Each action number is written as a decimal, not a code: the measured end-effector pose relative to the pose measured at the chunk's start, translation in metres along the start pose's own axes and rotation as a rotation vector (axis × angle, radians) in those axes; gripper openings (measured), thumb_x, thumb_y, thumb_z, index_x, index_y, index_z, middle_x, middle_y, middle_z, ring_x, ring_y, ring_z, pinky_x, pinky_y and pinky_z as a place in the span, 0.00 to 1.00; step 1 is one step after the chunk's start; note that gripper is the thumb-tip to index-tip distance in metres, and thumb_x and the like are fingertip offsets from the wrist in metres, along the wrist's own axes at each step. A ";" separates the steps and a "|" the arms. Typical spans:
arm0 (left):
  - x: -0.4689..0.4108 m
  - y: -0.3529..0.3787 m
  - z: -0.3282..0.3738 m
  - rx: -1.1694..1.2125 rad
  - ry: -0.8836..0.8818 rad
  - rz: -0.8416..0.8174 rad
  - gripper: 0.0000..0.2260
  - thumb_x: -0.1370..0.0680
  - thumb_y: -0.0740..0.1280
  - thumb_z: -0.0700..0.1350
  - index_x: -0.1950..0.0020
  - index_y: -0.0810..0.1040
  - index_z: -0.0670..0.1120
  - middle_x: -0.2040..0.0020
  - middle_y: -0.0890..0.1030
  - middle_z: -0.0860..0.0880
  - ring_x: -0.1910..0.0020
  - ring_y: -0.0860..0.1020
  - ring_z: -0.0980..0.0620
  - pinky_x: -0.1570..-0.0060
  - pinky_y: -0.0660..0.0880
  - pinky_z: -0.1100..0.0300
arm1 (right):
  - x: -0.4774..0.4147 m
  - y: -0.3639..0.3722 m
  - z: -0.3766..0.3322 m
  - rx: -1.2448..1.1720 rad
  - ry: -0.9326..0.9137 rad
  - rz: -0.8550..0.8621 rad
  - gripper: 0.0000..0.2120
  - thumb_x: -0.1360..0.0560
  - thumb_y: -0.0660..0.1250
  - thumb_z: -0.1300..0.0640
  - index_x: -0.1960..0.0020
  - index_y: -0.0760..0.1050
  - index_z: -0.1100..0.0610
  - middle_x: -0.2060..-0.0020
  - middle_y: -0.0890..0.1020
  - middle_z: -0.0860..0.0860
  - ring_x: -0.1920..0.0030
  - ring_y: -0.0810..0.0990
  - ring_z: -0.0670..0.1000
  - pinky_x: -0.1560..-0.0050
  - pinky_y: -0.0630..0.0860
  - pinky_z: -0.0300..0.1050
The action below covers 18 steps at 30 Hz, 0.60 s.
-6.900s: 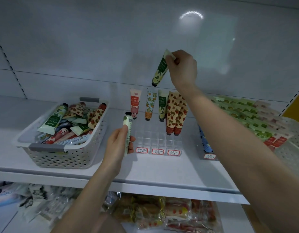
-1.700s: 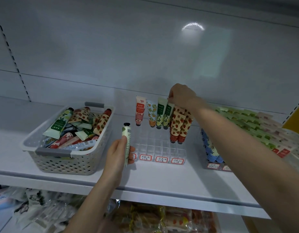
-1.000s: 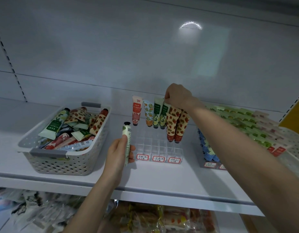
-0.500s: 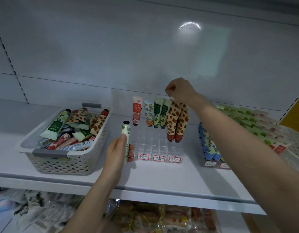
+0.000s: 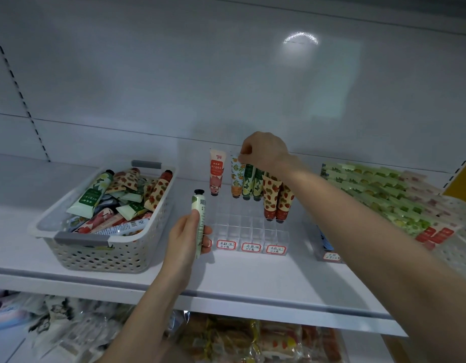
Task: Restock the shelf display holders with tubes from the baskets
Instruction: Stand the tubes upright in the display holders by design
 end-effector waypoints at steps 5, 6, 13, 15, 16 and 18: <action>-0.001 0.000 -0.002 -0.008 -0.007 0.002 0.14 0.19 0.56 0.50 0.40 0.71 0.42 0.60 0.77 0.45 0.63 0.74 0.49 0.65 0.73 0.60 | -0.009 0.002 -0.003 0.063 0.063 -0.009 0.10 0.24 0.64 0.55 0.46 0.78 0.58 0.49 0.81 0.54 0.48 0.79 0.53 0.54 0.72 0.42; -0.001 0.000 -0.002 -0.007 -0.007 0.004 0.14 0.19 0.56 0.50 0.40 0.71 0.43 0.60 0.77 0.45 0.64 0.74 0.50 0.65 0.73 0.60 | -0.010 0.003 -0.003 0.065 0.067 -0.012 0.10 0.24 0.64 0.56 0.46 0.78 0.59 0.49 0.81 0.54 0.48 0.79 0.53 0.54 0.72 0.42; 0.001 0.002 0.001 -0.002 0.011 -0.018 0.12 0.18 0.56 0.49 0.44 0.72 0.42 0.61 0.77 0.45 0.66 0.73 0.50 0.66 0.72 0.59 | -0.009 0.005 -0.003 0.061 0.085 -0.013 0.11 0.23 0.64 0.56 0.46 0.78 0.60 0.49 0.81 0.54 0.48 0.79 0.53 0.53 0.73 0.43; 0.002 0.001 0.001 -0.003 0.015 -0.019 0.12 0.18 0.56 0.48 0.44 0.73 0.42 0.62 0.77 0.45 0.65 0.73 0.50 0.66 0.72 0.59 | -0.009 0.004 -0.002 0.044 0.086 -0.021 0.11 0.23 0.64 0.55 0.46 0.79 0.60 0.49 0.81 0.54 0.49 0.79 0.53 0.53 0.73 0.43; 0.003 0.001 0.001 -0.005 0.016 -0.017 0.12 0.18 0.56 0.48 0.44 0.73 0.42 0.62 0.77 0.45 0.65 0.73 0.50 0.67 0.72 0.60 | -0.009 0.004 -0.002 0.047 0.085 -0.021 0.11 0.23 0.64 0.56 0.46 0.78 0.60 0.49 0.81 0.55 0.49 0.79 0.53 0.53 0.73 0.43; 0.003 0.001 0.001 -0.008 0.015 -0.016 0.12 0.18 0.56 0.48 0.44 0.73 0.42 0.62 0.77 0.45 0.65 0.73 0.50 0.67 0.72 0.60 | -0.009 0.005 -0.003 0.056 0.080 -0.019 0.11 0.23 0.64 0.56 0.46 0.78 0.61 0.49 0.81 0.55 0.49 0.79 0.54 0.55 0.72 0.42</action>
Point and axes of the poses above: each hand's wrist, its own x-axis away from the middle knuckle, its own y-axis out of the palm, z = x × y, the point moved 1 cm from there along -x, towards the middle knuckle
